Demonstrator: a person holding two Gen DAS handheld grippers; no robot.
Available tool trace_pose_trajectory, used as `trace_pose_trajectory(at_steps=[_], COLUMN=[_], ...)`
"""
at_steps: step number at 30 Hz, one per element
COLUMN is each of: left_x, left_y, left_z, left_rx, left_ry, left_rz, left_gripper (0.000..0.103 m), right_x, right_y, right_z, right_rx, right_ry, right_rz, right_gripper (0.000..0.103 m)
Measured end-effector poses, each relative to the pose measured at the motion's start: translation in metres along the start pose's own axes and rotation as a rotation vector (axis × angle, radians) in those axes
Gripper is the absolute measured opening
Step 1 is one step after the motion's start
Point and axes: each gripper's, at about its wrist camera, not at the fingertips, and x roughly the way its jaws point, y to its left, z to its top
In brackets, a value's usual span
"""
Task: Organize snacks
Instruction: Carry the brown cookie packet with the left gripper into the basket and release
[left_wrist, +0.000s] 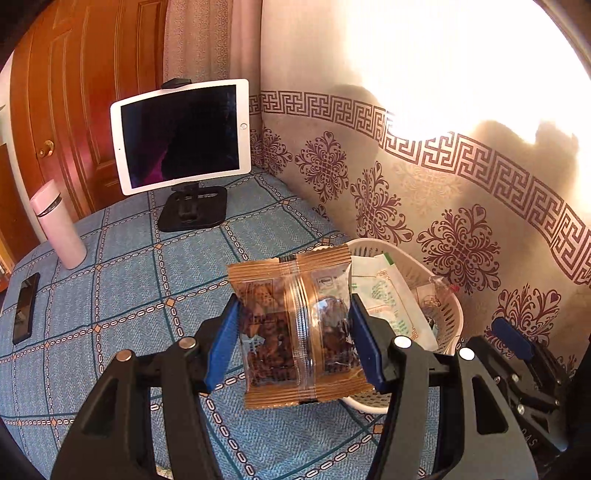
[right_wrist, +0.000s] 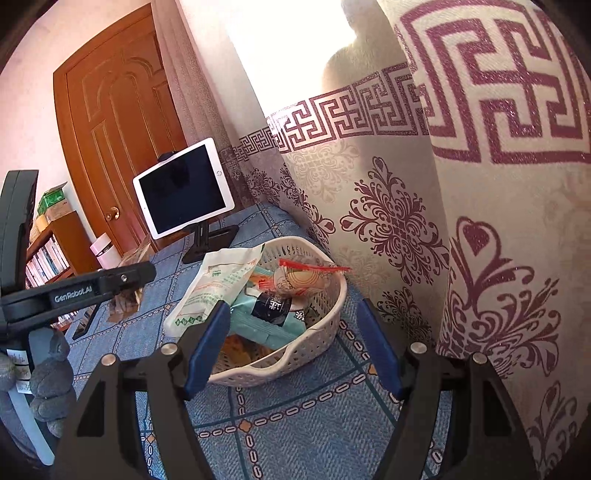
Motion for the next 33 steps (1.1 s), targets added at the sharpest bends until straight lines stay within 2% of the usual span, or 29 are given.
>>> trace_pose_trajectory(at_steps=[5,12,22,25,33], left_x=[0.019,0.051,0.071,0.076,0.072], left_y=[-0.014,-0.028,-0.037,-0.036,-0.028], left_z=[0.014,0.019,0.025,0.024,0.023], left_rx=[0.005,0.001,0.004,-0.003,-0.027], left_ry=[0.023,0.098,0.113,0.135,0.125], left_rz=[-0.057,-0.111,-0.120,-0.133,-0.130], left_gripper=[0.059,0.059,0.059,0.067,0.068], right_x=[0.003,0.009,0.017,0.019,0.019], right_y=[0.004,0.013,0.012,0.014,0.017], right_z=[-0.010,-0.022,-0.027,-0.028,-0.027], right_rx=[-0.009,-0.033,-0.024,-0.027,-0.028], right_ry=[0.027,0.060,0.085,0.089,0.089], right_rz=[0.027,0.053,0.065,0.069,0.074], right_gripper=[0.071,0.071,0.071,0.071,0.071])
